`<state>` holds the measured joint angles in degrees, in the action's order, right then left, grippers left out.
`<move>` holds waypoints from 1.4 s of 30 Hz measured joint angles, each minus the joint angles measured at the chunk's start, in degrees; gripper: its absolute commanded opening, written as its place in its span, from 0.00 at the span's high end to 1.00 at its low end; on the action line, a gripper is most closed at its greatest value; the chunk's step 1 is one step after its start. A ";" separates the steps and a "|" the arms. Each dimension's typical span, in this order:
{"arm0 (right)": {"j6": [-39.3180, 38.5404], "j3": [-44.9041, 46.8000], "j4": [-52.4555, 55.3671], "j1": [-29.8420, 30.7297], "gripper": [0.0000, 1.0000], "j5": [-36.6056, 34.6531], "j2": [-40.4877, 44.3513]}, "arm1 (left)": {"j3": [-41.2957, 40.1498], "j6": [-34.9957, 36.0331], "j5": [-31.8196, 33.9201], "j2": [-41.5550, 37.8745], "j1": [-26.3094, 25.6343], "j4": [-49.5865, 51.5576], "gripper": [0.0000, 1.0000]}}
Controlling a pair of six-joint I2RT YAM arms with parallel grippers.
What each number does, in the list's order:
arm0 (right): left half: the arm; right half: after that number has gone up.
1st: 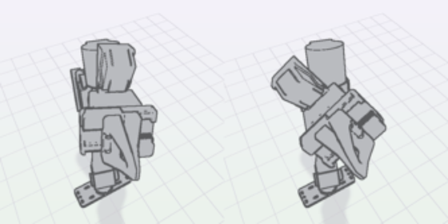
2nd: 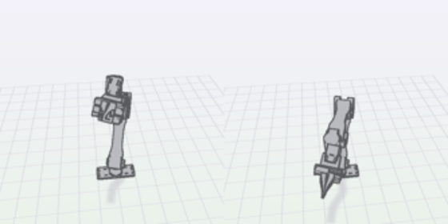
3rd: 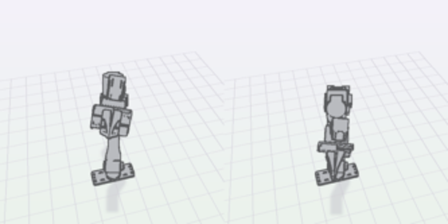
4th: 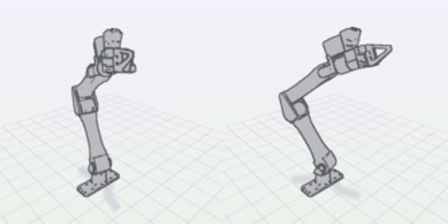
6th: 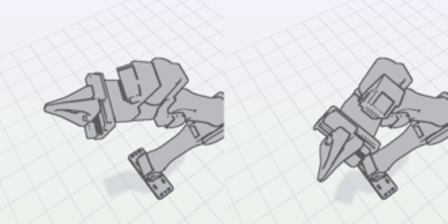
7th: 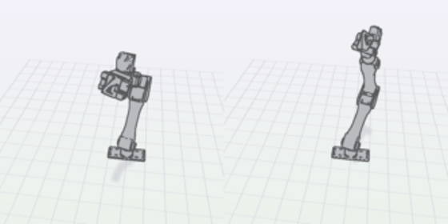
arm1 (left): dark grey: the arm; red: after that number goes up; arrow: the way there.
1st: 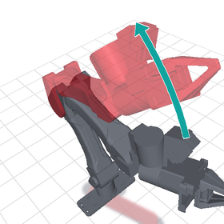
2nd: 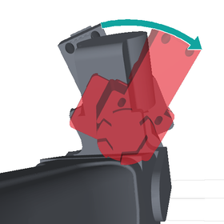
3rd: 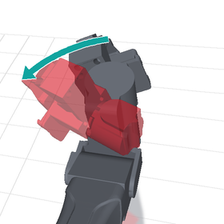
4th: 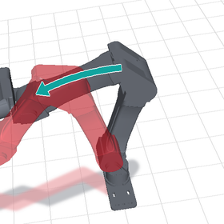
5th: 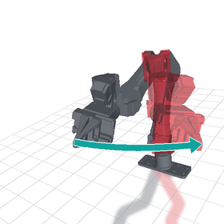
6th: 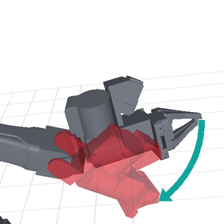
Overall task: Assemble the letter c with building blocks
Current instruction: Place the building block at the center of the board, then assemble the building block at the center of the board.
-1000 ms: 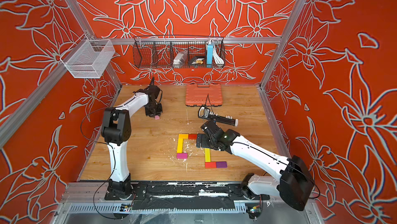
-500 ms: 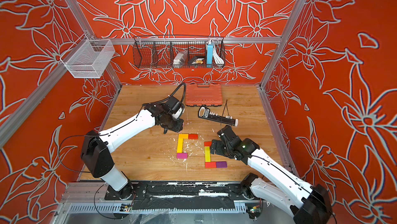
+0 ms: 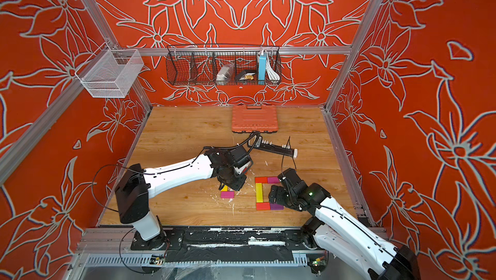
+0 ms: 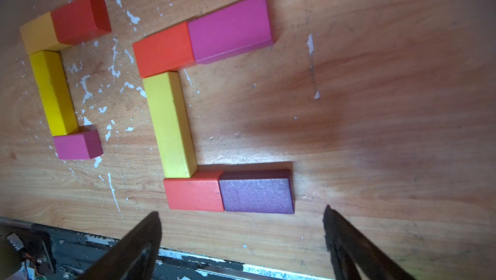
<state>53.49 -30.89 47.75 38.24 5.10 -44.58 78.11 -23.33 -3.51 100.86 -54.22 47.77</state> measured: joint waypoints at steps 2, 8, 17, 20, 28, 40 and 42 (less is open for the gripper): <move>-0.02 -0.09 0.02 0.00 0.04 0.00 0.00 | -0.07 -1.09 -0.11 2.25 -0.57 -0.68 0.82; -0.76 -0.48 0.22 -0.04 0.04 0.09 0.02 | -0.09 -3.19 -1.20 6.91 -1.27 -2.49 0.78; -2.12 -2.05 0.50 -0.11 0.04 -0.26 1.11 | -0.24 -4.68 -3.10 7.78 -1.29 -4.76 0.60; -2.21 -2.05 0.61 -0.09 0.04 -0.39 1.57 | -0.57 -5.18 -3.56 7.78 -1.29 -5.70 0.57; -2.36 -2.08 0.72 -0.09 0.05 -0.44 1.46 | -2.97 -5.62 -4.11 7.58 -1.29 -6.95 0.52; -10.16 -7.93 -1.75 -0.04 0.08 1.03 -6.91 | -10.40 -8.00 -3.72 -13.53 4.50 -8.74 0.35; -12.61 -10.78 -2.89 0.57 0.09 1.51 -10.64 | -12.22 -8.37 -4.28 -17.38 7.43 -9.25 0.31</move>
<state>40.88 -41.67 44.86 38.81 6.61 -55.22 65.89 -31.70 -7.79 83.48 -46.78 38.52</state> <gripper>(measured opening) 0.915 0.650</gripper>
